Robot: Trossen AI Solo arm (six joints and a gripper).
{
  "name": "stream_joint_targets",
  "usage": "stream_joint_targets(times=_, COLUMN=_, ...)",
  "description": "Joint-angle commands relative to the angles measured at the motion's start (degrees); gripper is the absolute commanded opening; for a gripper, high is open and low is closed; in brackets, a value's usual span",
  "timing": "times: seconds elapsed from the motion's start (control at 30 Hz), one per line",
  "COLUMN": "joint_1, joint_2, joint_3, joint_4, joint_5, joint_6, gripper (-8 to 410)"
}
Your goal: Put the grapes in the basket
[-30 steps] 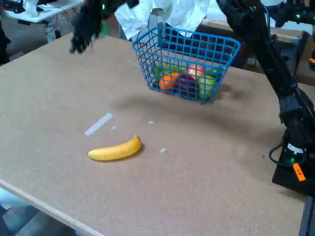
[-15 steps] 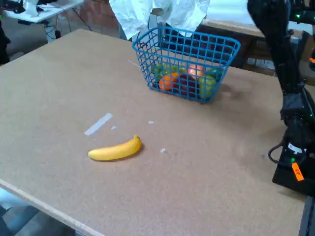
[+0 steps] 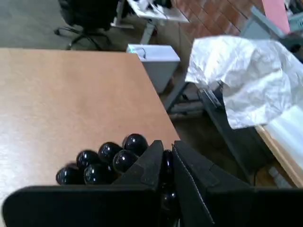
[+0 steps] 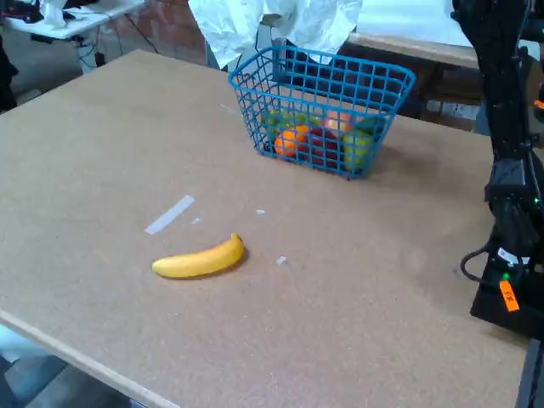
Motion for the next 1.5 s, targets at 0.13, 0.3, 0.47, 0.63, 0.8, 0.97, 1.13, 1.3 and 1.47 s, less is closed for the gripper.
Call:
stream_joint_targets(times=0.13, joint_1=-4.13, joint_2=-4.76, joint_3=-18.03, joint_4=10.84, joint_5=0.37, joint_6=0.48, gripper=-1)
stream_joint_targets(times=0.3, joint_1=-5.68, joint_2=-11.45, joint_3=-34.32, joint_4=23.91, joint_5=0.33, joint_6=0.20, gripper=-1)
stream_joint_targets(times=0.47, joint_1=-7.50, joint_2=-16.09, joint_3=-44.48, joint_4=28.72, joint_5=0.31, joint_6=0.44, gripper=-1)
stream_joint_targets(times=0.63, joint_1=-8.26, joint_2=-17.31, joint_3=-50.14, joint_4=28.63, joint_5=0.33, joint_6=0.74, gripper=-1)
stream_joint_targets(times=0.8, joint_1=-8.28, joint_2=-18.27, joint_3=-55.12, joint_4=31.21, joint_5=0.31, joint_6=1.09, gripper=-1)
stream_joint_targets(times=0.97, joint_1=-8.28, joint_2=-19.50, joint_3=-58.12, joint_4=34.86, joint_5=0.31, joint_6=1.14, gripper=-1)
stream_joint_targets(times=1.13, joint_1=-8.35, joint_2=-19.43, joint_3=-58.14, joint_4=35.08, joint_5=0.26, joint_6=0.83, gripper=0)
stream_joint_targets(times=1.3, joint_1=-8.68, joint_2=-19.43, joint_3=-58.14, joint_4=35.50, joint_5=0.17, joint_6=0.92, gripper=0)
stream_joint_targets(times=1.47, joint_1=-9.64, joint_2=-19.43, joint_3=-58.75, joint_4=35.45, joint_5=0.11, joint_6=0.90, gripper=4)
